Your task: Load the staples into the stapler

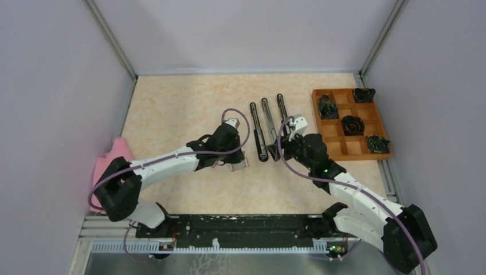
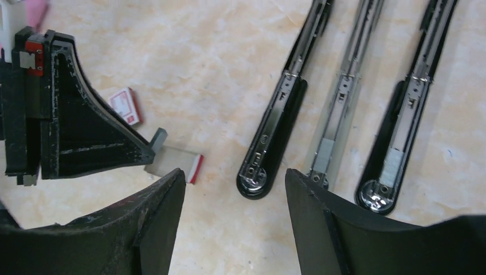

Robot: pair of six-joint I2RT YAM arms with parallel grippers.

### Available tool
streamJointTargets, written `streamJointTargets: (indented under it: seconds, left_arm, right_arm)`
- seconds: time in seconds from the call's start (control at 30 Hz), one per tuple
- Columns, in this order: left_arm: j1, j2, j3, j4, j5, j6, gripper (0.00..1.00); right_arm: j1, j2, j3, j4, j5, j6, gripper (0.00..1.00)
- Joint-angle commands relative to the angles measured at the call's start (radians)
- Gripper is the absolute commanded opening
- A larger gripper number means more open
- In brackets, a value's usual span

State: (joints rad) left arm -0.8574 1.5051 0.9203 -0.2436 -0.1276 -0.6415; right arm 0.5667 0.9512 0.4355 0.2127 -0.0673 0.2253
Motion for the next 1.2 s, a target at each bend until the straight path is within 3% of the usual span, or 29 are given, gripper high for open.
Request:
streamJointTargets:
  seconds: [0.0,0.27,0.47,1.0,1.17]
  left_arm:
    - [0.034,-0.107,-0.075,0.191,0.114,0.068,0.2]
    - [0.204,-0.268,-0.285,0.477,0.404,0.038,0.19]
    - [0.28,-0.34,-0.368,0.648,0.568,-0.006,0.19]
    - [0.322,-0.303,-0.432,1.079,0.848,-0.189,0.2]
    - [0.322,-0.294,-0.431,1.116,0.867,-0.215,0.2]
  right_arm:
    - [-0.05,-0.009,0.084,0.013,-0.213,0.028,0.65]
    - [-0.085,0.056,0.116,0.161,-0.49,0.122,0.65]
    - [-0.088,0.145,0.133,0.405,-0.628,0.284,0.64]
    - [-0.088,0.296,0.2,0.661,-0.718,0.52,0.62]
    - [-0.083,0.331,0.196,0.746,-0.742,0.577,0.6]
